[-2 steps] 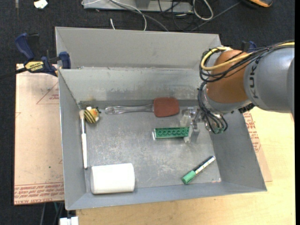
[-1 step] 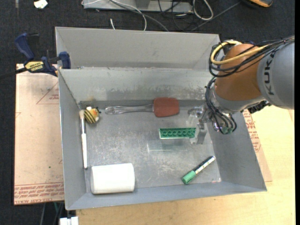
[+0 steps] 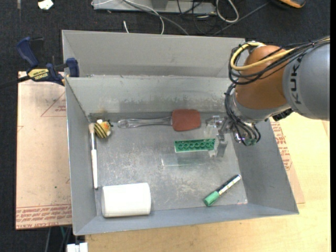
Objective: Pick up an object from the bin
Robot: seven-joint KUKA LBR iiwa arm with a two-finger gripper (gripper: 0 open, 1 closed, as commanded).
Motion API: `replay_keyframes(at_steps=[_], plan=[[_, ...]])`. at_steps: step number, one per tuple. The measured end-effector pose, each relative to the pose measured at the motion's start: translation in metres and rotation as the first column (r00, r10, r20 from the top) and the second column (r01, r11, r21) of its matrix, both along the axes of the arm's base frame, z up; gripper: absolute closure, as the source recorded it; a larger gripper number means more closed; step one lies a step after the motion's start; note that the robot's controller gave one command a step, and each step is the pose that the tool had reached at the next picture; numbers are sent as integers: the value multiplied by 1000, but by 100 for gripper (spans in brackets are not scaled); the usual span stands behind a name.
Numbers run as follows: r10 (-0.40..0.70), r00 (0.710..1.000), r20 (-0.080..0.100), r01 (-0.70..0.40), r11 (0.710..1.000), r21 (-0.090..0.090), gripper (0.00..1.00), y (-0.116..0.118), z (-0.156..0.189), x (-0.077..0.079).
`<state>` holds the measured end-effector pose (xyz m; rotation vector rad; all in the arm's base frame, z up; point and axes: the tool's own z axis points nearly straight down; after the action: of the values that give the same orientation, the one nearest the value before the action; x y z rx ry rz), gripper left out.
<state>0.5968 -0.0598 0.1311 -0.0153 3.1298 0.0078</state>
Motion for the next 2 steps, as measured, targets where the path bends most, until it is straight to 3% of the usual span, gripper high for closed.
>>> replay_keyframes(at_steps=[1,2], plan=[[8,1000,-11,-8,1000,3,100,20,-24,-12],[46,999,-13,-46,999,2,100,43,-62,-12]])
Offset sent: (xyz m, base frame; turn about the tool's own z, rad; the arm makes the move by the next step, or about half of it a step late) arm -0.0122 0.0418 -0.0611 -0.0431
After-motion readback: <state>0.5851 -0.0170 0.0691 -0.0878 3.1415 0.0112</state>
